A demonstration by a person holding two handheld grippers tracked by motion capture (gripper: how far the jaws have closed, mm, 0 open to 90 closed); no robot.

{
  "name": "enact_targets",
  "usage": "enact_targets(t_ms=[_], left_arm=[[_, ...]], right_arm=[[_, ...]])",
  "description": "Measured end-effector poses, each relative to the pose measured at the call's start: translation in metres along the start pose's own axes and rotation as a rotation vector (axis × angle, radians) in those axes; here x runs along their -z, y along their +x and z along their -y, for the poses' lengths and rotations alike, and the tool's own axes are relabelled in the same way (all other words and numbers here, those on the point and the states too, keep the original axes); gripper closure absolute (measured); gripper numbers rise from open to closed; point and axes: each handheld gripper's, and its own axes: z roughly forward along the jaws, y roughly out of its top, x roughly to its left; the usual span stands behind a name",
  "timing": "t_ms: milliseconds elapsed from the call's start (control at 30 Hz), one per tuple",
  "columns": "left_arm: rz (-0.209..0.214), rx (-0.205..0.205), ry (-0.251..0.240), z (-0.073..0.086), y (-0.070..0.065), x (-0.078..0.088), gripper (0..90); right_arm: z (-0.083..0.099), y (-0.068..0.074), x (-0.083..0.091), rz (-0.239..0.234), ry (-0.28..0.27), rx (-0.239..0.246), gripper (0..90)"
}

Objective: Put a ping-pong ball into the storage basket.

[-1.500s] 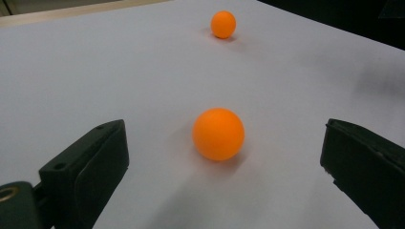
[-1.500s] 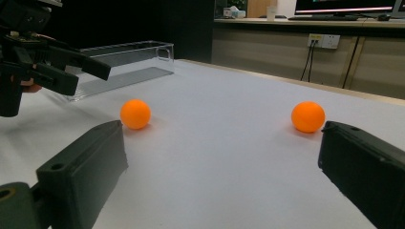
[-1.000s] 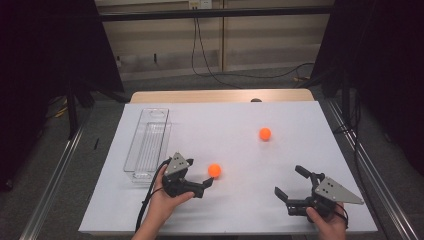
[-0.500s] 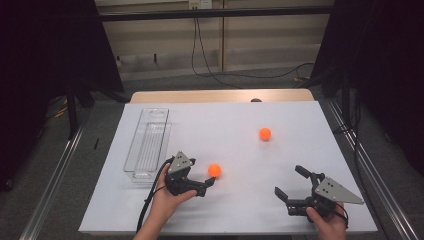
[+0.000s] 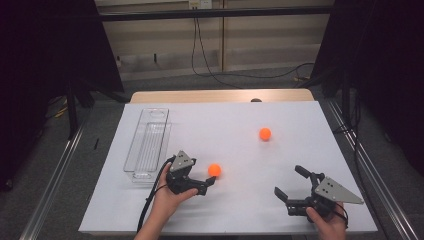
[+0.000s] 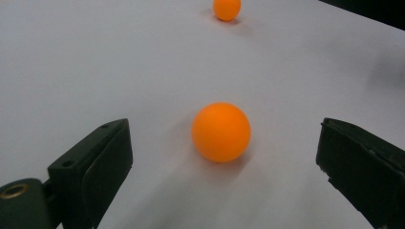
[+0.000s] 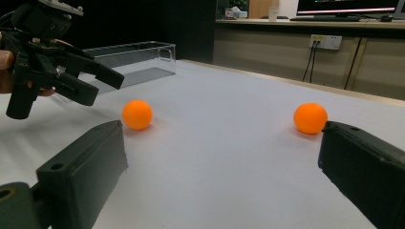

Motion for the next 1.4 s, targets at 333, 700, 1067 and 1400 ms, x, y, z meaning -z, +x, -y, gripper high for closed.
enact_targets(t_ms=[333, 700, 1067, 1400], left_arm=[[-0.005, 0.005, 0.01, -0.001, 0.0, -0.005, 5.2], [-0.009, -0.001, 0.036, -0.004, -0.001, -0.012, 5.8], [-0.016, -0.006, 0.045, -0.005, 0.0, -0.017, 7.1], [-0.019, -0.013, 0.064, -0.004, -0.001, -0.021, 7.2]], right_arm=[[0.0, 0.0, 0.0, 0.001, -0.002, -0.003, 2.0], [0.0, 0.0, 0.001, 0.002, -0.002, -0.002, 2.0], [0.0, -0.001, 0.001, 0.004, -0.006, -0.008, 2.0], [0.0, -0.002, 0.001, 0.006, -0.009, -0.012, 2.0]])
